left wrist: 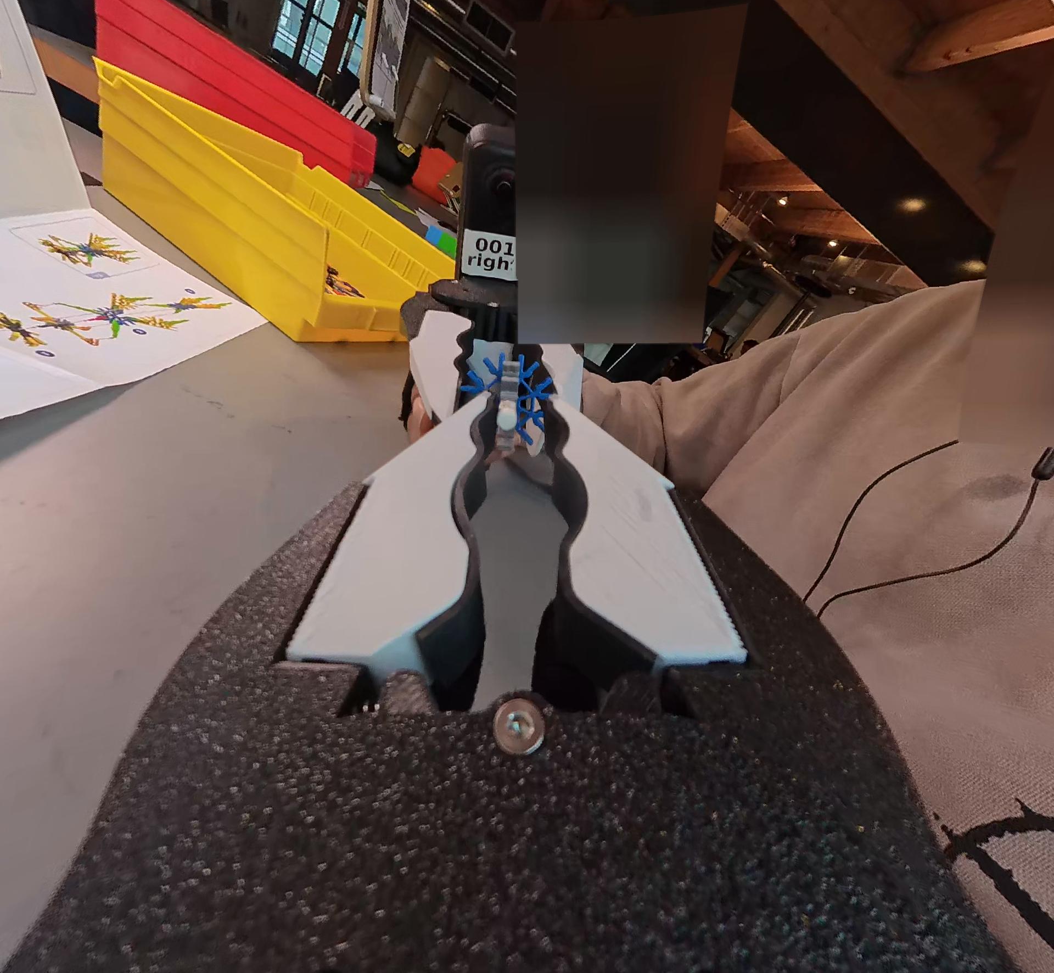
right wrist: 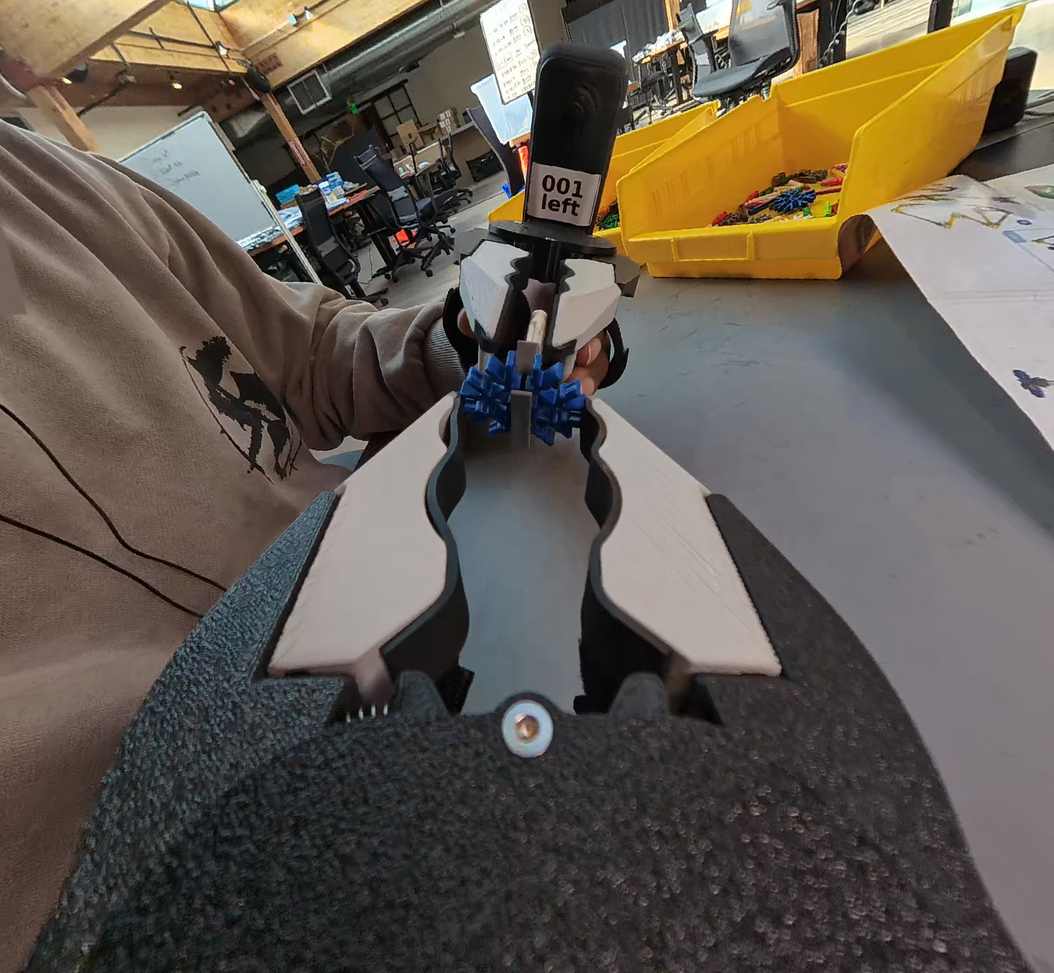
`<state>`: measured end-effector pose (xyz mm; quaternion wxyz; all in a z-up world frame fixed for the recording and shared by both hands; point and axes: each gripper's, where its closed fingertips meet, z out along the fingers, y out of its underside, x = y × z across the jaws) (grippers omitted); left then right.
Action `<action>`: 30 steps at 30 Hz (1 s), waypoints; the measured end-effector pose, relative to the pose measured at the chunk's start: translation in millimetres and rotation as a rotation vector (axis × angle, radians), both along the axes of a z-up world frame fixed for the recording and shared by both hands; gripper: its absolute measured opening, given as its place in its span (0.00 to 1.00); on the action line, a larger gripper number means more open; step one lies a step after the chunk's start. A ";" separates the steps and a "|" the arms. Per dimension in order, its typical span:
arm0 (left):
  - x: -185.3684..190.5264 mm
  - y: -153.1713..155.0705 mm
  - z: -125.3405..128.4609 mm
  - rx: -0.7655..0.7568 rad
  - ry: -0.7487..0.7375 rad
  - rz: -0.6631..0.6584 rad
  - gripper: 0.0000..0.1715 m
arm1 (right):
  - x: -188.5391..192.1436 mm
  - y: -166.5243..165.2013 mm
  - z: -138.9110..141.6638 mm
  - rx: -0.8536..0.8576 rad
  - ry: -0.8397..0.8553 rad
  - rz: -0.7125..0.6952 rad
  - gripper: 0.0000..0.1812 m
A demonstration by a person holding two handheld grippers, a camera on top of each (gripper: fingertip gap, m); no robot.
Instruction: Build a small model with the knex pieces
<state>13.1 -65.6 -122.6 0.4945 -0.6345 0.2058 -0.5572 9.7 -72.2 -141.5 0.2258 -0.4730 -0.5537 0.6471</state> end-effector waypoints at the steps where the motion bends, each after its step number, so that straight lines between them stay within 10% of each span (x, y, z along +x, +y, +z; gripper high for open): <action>1: 0.8 0.7 -4.0 -0.015 0.021 -0.001 0.08 | 0.2 -0.8 0.4 -0.005 0.000 0.005 0.21; 20: 3.3 1.0 -15.3 -0.041 0.071 -0.006 0.03 | 2.6 -1.3 -11.7 0.013 -0.077 0.020 0.21; 30: -18.0 30.5 -30.9 -0.028 0.221 0.304 0.04 | -19.4 33.7 -27.9 0.317 -0.119 -0.336 0.21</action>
